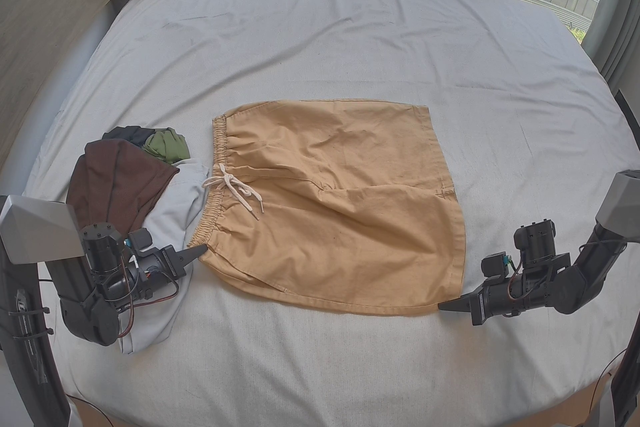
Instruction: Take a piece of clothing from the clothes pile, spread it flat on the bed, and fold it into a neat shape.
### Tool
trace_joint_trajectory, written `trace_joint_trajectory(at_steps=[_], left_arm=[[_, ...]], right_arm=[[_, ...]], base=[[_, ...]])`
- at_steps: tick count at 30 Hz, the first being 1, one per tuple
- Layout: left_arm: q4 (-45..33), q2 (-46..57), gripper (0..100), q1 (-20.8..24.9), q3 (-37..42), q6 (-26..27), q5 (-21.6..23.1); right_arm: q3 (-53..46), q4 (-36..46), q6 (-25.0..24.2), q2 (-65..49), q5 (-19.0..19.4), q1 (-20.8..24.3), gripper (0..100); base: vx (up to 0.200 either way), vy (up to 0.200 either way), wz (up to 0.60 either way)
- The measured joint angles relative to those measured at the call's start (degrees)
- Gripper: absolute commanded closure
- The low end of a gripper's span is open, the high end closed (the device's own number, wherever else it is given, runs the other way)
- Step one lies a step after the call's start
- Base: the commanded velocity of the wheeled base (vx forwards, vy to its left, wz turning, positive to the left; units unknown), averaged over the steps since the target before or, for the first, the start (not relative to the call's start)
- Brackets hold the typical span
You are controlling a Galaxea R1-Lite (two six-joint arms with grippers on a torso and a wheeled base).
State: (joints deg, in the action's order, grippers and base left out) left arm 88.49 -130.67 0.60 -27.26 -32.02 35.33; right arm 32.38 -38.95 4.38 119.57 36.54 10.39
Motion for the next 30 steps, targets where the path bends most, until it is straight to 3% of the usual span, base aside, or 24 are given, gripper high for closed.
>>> trace_joint_trajectory(at_steps=[5, 14, 30], left_arm=[[0.0, 1.2, 100, 0.0, 3.7, -0.2, 3.6], [-0.3, 2.9, 100, -0.7, 9.5, 3.2, 5.9], [-0.4, 3.0, 100, -1.5, 17.2, 10.2, 7.5]], right_arm=[[-0.6, 1.5, 0.1, -0.8, 0.0, 0.1, 100], [-1.1, 13.8, 2.9, -4.2, 0.0, -0.2, 100], [-2.9, 14.8, 6.0, -6.0, 0.0, -0.2, 100]], base=[[0.0, 0.0, 0.0], [0.0, 0.0, 0.0], [0.0, 0.0, 0.0]])
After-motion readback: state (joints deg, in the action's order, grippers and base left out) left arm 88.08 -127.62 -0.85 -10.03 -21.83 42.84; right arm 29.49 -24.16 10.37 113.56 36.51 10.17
